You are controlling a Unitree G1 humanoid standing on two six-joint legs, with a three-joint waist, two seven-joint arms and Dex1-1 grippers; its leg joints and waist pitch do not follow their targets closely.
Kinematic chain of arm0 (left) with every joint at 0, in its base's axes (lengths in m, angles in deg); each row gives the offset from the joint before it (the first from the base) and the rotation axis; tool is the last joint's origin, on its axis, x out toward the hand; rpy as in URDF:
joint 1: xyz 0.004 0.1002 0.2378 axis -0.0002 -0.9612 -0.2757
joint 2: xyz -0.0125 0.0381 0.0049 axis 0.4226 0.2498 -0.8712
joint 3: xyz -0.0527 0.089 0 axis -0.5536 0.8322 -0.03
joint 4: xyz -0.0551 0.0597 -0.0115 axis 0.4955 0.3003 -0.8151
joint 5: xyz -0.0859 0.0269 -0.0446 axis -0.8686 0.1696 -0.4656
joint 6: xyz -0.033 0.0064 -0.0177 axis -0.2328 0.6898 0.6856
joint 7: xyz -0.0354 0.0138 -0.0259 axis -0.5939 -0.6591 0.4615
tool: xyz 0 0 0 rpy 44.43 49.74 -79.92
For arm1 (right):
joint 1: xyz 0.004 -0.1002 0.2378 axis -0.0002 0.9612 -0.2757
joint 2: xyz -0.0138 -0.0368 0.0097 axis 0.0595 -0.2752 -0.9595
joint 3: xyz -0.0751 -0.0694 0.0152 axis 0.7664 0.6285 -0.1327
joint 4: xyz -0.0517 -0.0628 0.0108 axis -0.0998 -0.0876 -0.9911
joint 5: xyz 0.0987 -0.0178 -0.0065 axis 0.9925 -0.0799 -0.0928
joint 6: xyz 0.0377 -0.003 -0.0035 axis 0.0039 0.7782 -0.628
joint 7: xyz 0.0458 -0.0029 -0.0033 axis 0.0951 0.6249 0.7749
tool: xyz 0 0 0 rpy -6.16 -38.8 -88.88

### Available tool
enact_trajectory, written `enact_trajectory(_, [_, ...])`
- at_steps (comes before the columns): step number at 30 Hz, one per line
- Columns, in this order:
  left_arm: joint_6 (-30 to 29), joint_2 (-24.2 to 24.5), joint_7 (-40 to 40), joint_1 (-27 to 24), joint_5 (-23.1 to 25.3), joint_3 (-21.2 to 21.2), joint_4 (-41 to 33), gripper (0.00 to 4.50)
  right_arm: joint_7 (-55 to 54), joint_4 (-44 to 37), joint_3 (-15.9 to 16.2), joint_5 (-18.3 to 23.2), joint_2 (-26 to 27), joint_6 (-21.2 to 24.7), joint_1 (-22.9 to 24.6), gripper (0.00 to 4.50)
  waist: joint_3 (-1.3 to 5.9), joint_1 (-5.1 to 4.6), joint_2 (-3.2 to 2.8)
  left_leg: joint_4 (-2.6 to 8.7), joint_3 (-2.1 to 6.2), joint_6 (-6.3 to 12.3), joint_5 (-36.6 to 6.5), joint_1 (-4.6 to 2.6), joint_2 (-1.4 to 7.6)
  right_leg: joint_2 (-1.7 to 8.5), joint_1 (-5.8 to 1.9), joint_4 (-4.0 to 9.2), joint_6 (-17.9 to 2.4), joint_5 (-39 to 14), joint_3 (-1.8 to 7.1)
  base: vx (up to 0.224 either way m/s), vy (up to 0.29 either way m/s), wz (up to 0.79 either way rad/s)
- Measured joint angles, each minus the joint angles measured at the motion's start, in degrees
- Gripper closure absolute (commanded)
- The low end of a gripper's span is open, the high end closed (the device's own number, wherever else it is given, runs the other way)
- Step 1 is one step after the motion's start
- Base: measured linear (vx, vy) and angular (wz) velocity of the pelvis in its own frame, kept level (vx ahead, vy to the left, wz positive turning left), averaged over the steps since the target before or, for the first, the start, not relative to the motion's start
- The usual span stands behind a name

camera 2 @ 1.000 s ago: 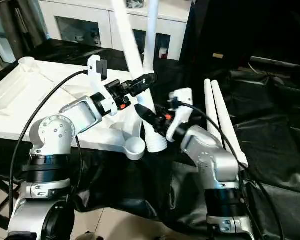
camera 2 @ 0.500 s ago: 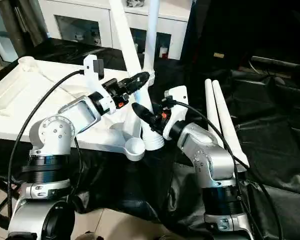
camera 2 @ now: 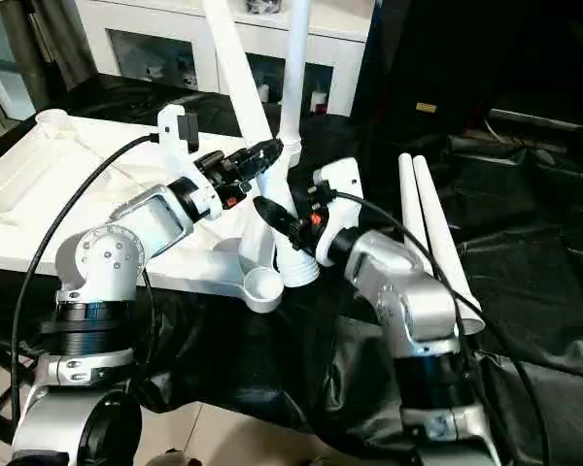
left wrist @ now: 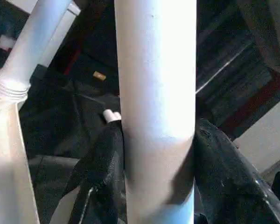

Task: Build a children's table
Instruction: Pick table leg

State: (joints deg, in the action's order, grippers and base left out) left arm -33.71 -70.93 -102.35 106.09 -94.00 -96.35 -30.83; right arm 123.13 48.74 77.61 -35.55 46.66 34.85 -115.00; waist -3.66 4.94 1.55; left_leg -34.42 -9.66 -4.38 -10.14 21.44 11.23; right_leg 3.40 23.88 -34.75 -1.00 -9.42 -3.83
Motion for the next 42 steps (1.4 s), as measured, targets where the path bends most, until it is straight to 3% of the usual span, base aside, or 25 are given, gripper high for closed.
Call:
enact_trajectory(2, [0.18,1.42,-1.46,0.17,0.00,0.55,0.20,2.66,1.43,0.19,0.01,1.02,-0.59,1.15,-0.69,1.64,0.00,-0.01,0.00,0.00,0.00,0.00,0.00,-0.02,0.00,0.00,0.00,-0.02,-0.01,0.00,0.00,0.000,0.000,0.00])
enact_trajectory(5, [0.18,3.99,-5.81,0.81,-0.03,2.12,1.30,2.66,4.46,0.78,0.27,2.30,-2.86,3.06,-2.08,1.52,0.00,0.05,0.01,0.00,0.00,0.00,0.00,-0.02,0.00,0.00,-0.01,-0.03,-0.01,0.00,0.00,0.000,0.000,0.00])
enact_trajectory(14, [0.06,11.34,-23.20,1.57,-2.32,7.85,1.46,2.66,19.86,-0.82,0.43,11.08,-11.05,11.40,-0.53,1.52,-0.01,0.33,0.02,-0.01,-0.03,0.01,0.00,-0.02,0.02,0.01,-0.07,-0.04,-0.30,0.17,0.02,0.000,0.000,0.00])
enact_trajectory(20, [-0.03,13.23,-33.16,1.31,-5.51,10.31,-1.84,2.66,25.27,-2.41,4.31,12.65,-12.45,12.36,0.71,1.52,-0.01,0.23,0.02,-0.02,-0.06,0.00,0.01,-0.10,0.04,0.01,-0.10,-0.11,-0.32,0.18,0.02,0.000,0.000,0.00])
enact_trajectory(33, [0.28,13.72,-33.66,1.31,-6.73,9.87,-1.04,2.66,23.59,-2.28,6.57,10.54,-12.21,10.93,1.19,2.44,-0.02,0.24,0.04,-0.04,-0.03,-0.07,0.05,-0.20,0.04,0.02,-0.22,-0.15,-0.07,0.04,0.00,0.000,0.000,0.00])
enact_trajectory(35, [0.75,13.79,-33.01,1.32,-6.55,9.88,-0.93,1.96,22.99,-1.87,6.52,10.47,-11.48,10.00,1.17,2.45,-0.02,0.24,0.04,-0.04,-0.02,-0.07,0.05,-0.19,0.04,0.01,-0.21,-0.15,-0.07,0.04,0.00,0.000,0.000,0.00])
enact_trajectory(38, [1.30,13.02,-30.64,1.50,-5.95,9.62,-0.46,1.84,20.35,-0.89,5.97,9.29,-10.41,8.96,1.17,2.49,-0.01,0.22,0.05,-0.04,-0.03,-0.07,0.05,-0.18,0.05,0.01,-0.21,-0.16,-0.07,0.05,0.00,0.000,0.000,0.00])
enact_trajectory(39, [1.55,12.79,-29.67,1.58,-5.61,9.28,-0.03,1.55,19.25,-0.40,5.63,8.69,-9.70,8.41,1.14,2.50,-0.01,0.21,0.05,-0.03,-0.03,-0.07,0.05,-0.16,0.05,0.01,-0.19,-0.16,-0.07,0.05,0.00,0.000,0.000,0.00])
enact_trajectory(42, [5.77,11.53,-20.79,2.05,0.36,9.40,0.61,1.45,10.14,2.85,4.31,4.68,-5.85,5.16,0.08,2.50,-0.01,0.13,0.05,-0.03,-0.02,-0.12,0.08,-0.13,0.07,0.01,-0.15,-0.18,-0.08,0.05,-0.01,0.000,0.000,0.00])
